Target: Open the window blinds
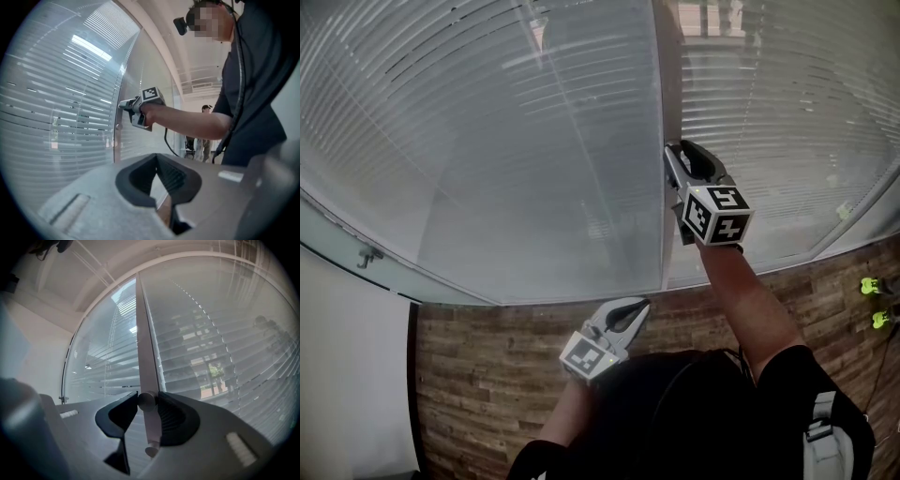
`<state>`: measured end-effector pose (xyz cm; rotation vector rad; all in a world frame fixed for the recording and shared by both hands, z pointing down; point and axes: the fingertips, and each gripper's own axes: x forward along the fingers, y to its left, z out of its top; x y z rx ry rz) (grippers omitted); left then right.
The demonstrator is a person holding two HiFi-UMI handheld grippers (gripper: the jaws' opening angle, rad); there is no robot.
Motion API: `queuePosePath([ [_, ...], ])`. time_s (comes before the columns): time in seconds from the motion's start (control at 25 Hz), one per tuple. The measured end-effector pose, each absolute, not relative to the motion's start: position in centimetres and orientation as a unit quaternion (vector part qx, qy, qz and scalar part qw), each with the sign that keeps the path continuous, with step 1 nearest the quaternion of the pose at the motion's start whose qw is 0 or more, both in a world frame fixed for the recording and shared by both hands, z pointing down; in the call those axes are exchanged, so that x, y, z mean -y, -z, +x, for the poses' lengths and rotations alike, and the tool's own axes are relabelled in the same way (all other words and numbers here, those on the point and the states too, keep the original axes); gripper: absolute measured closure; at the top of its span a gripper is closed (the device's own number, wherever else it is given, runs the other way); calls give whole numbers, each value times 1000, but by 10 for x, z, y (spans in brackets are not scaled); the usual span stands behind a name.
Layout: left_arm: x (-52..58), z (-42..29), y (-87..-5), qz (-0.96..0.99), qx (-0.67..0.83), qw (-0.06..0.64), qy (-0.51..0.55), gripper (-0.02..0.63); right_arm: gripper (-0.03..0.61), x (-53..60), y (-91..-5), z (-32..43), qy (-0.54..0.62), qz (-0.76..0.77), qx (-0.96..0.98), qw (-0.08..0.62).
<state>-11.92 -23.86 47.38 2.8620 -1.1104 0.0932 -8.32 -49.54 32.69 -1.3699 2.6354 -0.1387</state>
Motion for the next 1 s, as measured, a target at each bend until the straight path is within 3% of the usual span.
queuePosePath([
  [0.36, 237, -120, -473, 932, 360, 34, -33, 609, 440, 496, -328, -85, 9, -461, -886, 51],
  [0.56, 236, -118, -473, 933, 356, 33, -37, 610, 387, 490, -332, -91, -52, -434, -900, -9],
  [0.8, 234, -119, -472, 934, 355, 31, -36, 611, 359, 477, -324, -95, -191, -406, -887, -107],
  [1.0, 233, -119, -472, 934, 354, 27, -39, 609, 359, 473, -324, -94, -372, -383, -808, -250],
])
